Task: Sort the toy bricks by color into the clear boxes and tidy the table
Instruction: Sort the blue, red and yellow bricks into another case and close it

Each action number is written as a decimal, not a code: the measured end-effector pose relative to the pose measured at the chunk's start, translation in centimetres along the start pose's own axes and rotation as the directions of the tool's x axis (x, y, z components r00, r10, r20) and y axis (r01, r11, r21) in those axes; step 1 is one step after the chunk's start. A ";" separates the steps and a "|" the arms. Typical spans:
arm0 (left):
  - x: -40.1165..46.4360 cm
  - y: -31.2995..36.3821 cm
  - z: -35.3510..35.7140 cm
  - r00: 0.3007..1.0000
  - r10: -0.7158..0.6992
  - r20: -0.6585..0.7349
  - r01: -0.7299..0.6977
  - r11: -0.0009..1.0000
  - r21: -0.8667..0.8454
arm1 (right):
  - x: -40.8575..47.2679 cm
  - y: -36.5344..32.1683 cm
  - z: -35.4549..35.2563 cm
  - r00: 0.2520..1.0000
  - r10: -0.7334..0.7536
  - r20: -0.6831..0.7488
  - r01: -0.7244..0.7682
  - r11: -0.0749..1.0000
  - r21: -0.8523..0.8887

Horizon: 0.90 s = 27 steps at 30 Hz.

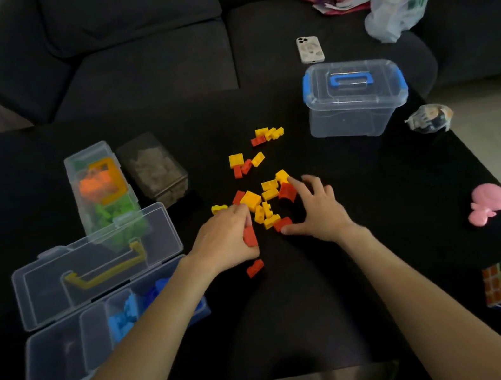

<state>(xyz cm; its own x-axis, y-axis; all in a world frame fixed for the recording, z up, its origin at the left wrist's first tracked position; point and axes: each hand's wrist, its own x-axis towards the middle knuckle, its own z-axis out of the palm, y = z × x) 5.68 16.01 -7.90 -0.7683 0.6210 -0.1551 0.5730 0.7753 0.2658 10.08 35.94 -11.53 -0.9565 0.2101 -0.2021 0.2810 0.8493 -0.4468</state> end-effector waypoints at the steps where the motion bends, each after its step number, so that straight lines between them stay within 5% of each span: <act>1: -0.4 0.6 0.0 0.999 0.003 0.050 -0.004 1.000 0.012 | 0.3 0.1 -0.2 0.999 -0.028 0.033 0.029 0.999 -0.030; 14: -3.0 2.7 2.3 0.958 -0.019 0.287 -0.005 0.997 0.083 | -2.9 0.1 1.9 0.984 -0.131 -0.123 0.110 0.980 -0.163; 18: -3.5 2.3 3.1 0.975 -0.011 0.223 0.004 0.999 0.035 | -4.4 -0.7 2.6 0.990 -0.058 -0.130 0.023 0.966 -0.256; 24: -3.4 1.0 2.2 0.991 0.040 0.131 -0.026 0.993 -0.111 | -6.0 -1.4 3.0 0.987 -0.094 -0.129 0.082 0.992 -0.096; 27: -4.5 -0.2 0.5 0.999 0.042 -0.027 -0.046 0.976 -0.211 | -6.7 -1.8 2.8 0.990 -0.090 -0.105 0.094 0.995 0.034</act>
<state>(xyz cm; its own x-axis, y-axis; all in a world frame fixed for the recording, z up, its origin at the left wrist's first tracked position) 9.21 13.12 -7.75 -0.7511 0.6494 -0.1186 0.5347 0.7038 0.4677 16.18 31.63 -11.79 -0.9808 0.1825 -0.0682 0.1921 0.8485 -0.4931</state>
